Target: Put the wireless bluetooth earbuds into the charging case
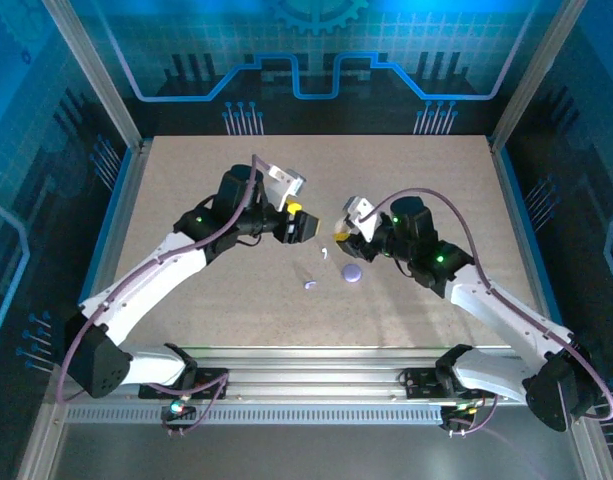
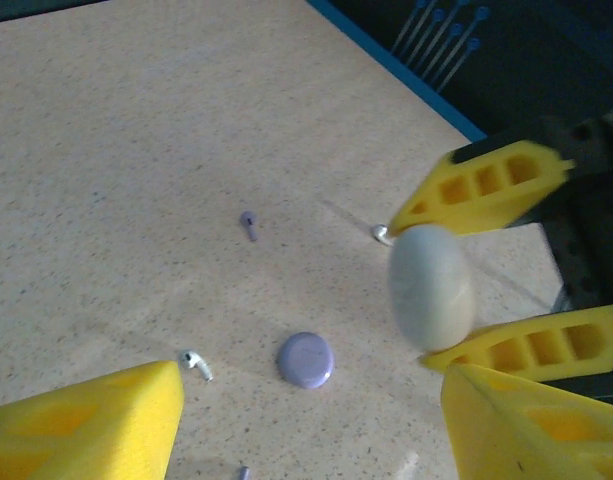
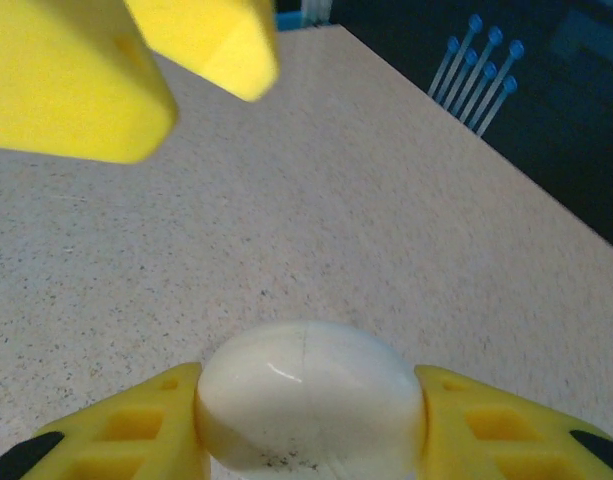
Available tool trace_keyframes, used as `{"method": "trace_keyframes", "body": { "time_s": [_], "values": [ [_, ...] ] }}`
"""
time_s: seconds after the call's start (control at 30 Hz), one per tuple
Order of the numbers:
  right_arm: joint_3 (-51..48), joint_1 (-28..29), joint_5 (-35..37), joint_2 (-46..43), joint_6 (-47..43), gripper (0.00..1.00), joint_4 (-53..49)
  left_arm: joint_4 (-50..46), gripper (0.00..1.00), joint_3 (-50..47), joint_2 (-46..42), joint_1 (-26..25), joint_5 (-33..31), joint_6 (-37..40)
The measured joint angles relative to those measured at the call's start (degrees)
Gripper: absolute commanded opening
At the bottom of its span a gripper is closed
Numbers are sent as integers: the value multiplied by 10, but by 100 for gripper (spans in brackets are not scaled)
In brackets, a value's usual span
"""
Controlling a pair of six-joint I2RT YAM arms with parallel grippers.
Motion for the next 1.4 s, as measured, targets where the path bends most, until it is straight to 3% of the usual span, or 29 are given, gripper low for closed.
{"method": "trace_keyframes", "body": {
  "time_s": [0.3,0.8,1.4],
  "values": [
    [-6,7,-42,25,-92,44,44,0,67,0,0,-22,17,19],
    [-5,53,42,49,-156,44,100,27,52,-11,24,-22,23,-102],
    [-9,65,47,49,-185,45,123,28,28,-11,35,-23,38,-122]
  ]
}}
